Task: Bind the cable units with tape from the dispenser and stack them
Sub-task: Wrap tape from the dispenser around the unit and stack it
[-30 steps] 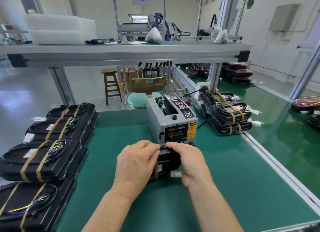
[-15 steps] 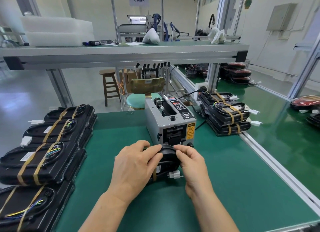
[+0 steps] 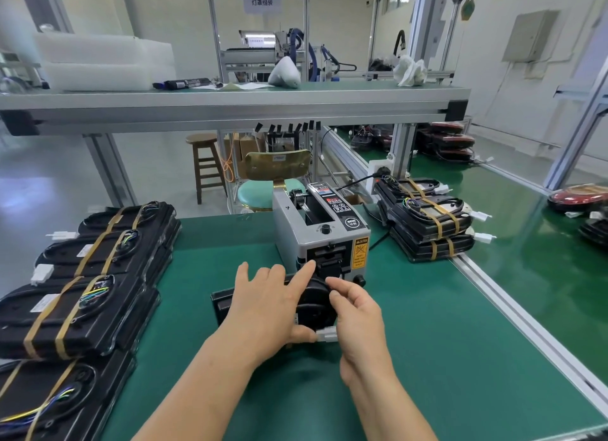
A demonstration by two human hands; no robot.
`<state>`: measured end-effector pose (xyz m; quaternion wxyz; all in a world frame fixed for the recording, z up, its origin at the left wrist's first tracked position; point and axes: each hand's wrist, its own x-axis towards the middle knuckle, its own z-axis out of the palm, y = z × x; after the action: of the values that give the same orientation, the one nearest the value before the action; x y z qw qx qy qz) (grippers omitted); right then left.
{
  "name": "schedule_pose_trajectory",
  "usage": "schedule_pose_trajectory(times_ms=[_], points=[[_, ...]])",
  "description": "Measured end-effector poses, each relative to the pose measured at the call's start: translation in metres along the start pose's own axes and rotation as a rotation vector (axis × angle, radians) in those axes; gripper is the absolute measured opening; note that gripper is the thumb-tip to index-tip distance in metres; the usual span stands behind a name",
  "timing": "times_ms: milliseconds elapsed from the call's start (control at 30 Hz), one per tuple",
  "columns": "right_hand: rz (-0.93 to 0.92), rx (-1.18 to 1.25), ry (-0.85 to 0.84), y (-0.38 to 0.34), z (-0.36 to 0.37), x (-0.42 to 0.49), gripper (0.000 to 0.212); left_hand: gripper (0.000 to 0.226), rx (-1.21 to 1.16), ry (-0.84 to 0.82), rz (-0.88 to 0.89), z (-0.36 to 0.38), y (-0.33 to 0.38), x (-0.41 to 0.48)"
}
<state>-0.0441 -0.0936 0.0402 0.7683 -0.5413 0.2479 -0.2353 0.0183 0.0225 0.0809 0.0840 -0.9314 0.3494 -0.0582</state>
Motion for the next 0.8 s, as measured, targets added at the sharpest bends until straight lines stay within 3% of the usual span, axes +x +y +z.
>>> schedule_pose_trajectory(times_ms=[200, 333, 800], points=[[0.166, 0.112, -0.015, -0.012, -0.002, 0.02, 0.018, 0.081, 0.008, 0.065, -0.033, -0.002, 0.007, 0.01], [0.169, 0.095, 0.104, -0.022, -0.002, 0.049, 0.005, 0.074, -0.003, 0.102, -0.021, 0.002, 0.004, 0.005], [0.208, -0.037, 0.196, -0.029, 0.012, 0.071, 0.015, 0.052, -0.247, 0.359, -0.028, -0.01, -0.019, -0.026]])
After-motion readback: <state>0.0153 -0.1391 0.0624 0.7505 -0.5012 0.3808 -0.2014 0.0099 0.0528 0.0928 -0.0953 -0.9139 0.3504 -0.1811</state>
